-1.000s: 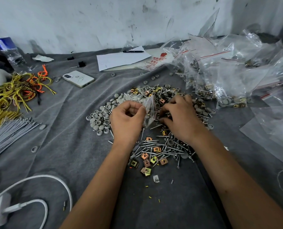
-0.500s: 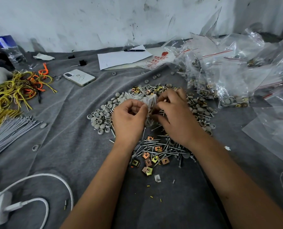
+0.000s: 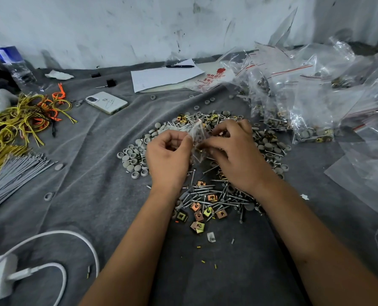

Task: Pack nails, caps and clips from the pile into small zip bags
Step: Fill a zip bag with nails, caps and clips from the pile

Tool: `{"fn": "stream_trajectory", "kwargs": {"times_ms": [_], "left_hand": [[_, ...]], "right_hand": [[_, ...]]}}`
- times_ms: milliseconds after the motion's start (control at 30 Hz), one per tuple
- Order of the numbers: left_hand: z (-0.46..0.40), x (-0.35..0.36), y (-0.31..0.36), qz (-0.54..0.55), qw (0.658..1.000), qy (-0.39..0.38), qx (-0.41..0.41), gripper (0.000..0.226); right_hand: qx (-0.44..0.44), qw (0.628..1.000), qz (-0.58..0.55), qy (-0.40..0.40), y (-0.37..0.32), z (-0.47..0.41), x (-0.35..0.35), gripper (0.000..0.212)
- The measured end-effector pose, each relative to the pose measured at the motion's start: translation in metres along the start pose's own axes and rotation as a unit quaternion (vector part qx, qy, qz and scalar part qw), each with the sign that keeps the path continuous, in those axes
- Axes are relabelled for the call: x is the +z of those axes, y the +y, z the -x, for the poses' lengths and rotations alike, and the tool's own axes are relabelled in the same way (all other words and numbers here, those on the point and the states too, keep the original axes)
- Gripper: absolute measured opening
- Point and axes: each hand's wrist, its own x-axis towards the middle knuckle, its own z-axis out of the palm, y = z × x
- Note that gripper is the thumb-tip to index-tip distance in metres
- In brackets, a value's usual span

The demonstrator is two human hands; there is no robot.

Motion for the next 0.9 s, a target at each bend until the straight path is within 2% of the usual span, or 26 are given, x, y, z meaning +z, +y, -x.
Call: {"fn": "stream_trajectory", "kwargs": {"times_ms": [67,133,233,300,600,733,800,900], "left_hand": [[-0.002,-0.001,-0.001,0.009,1.000,0.019,-0.005,0.016],[-0.002,-0.001,-0.001,0.013,0.999,0.033,-0.010,0.018],[-0.001,0.000,-0.001,0.006,0.999,0.035,-0.010,0.017],[-0.002,-0.001,-0.002,0.004,0.999,0.034,-0.009,0.016],[-0.001,-0.001,-0.001,0.001,0.999,0.034,-0.004,0.012],[0.000,-0.001,0.000,-0.012,0.999,0.032,0.004,0.009],[-0.001,-0.001,-0.001,-0.018,0.999,0.031,0.009,0.011],[0.000,0.001,-0.002,-0.028,0.999,0.015,0.010,0.013]], "right_hand": [[0.020,0.996,-0.035,0.075,0.000,-0.003,-0.005,0.019],[0.053,0.994,-0.041,0.088,0.002,-0.003,-0.008,0.012],[0.096,0.991,0.066,-0.060,0.004,0.000,-0.005,0.029],[0.111,0.980,0.105,-0.124,0.001,0.002,-0.004,0.037],[0.083,0.980,0.072,-0.165,-0.006,0.001,-0.005,0.025],[0.060,0.988,0.042,-0.136,-0.008,0.002,-0.005,0.014],[0.056,0.996,-0.023,-0.061,-0.007,0.002,-0.007,0.014],[0.058,0.987,-0.123,0.082,-0.006,0.001,-0.013,0.017]]}}
